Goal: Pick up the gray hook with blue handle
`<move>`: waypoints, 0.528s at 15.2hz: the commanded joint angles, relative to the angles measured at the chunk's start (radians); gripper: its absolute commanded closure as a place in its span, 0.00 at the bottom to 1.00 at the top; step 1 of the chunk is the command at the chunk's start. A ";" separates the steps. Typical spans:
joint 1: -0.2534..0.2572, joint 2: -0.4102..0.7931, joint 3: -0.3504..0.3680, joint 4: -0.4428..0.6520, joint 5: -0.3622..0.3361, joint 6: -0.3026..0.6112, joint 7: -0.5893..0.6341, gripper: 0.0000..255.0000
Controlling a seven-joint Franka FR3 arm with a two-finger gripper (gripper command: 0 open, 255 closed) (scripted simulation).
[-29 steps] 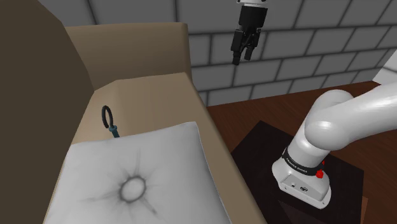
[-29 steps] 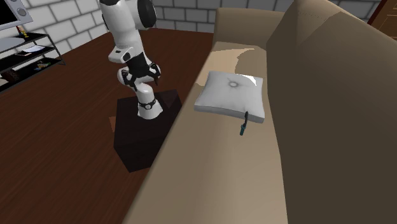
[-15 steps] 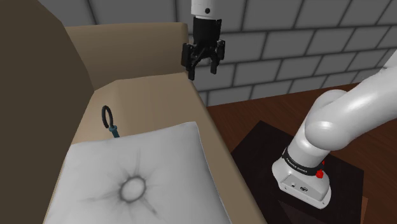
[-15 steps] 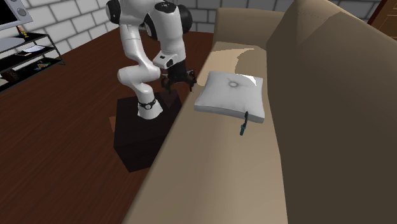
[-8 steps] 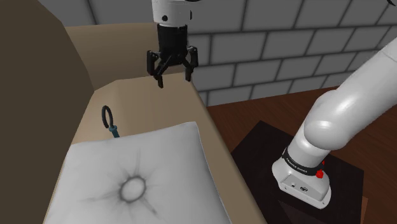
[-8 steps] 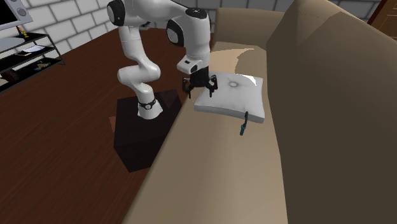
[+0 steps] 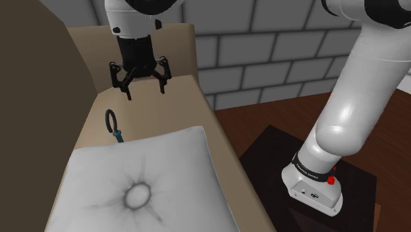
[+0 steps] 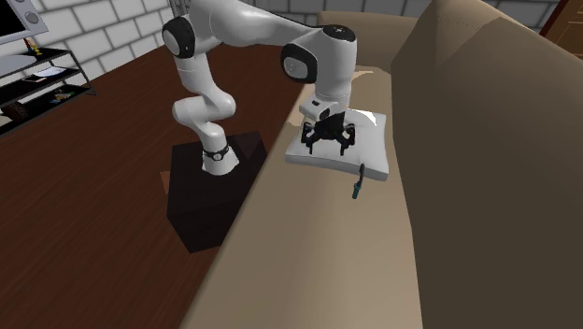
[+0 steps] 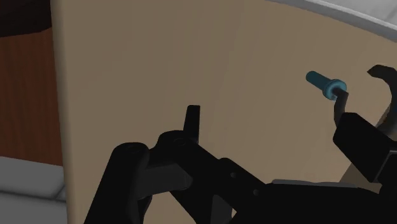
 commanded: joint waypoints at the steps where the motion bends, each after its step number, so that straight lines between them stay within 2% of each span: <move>1: 0.033 0.107 0.012 0.098 -0.068 -0.016 0.090 0.00; 5: 0.142 0.322 -0.004 0.342 -0.190 -0.088 0.230 0.00; 8: 0.249 0.497 -0.038 0.586 -0.267 -0.175 0.302 0.00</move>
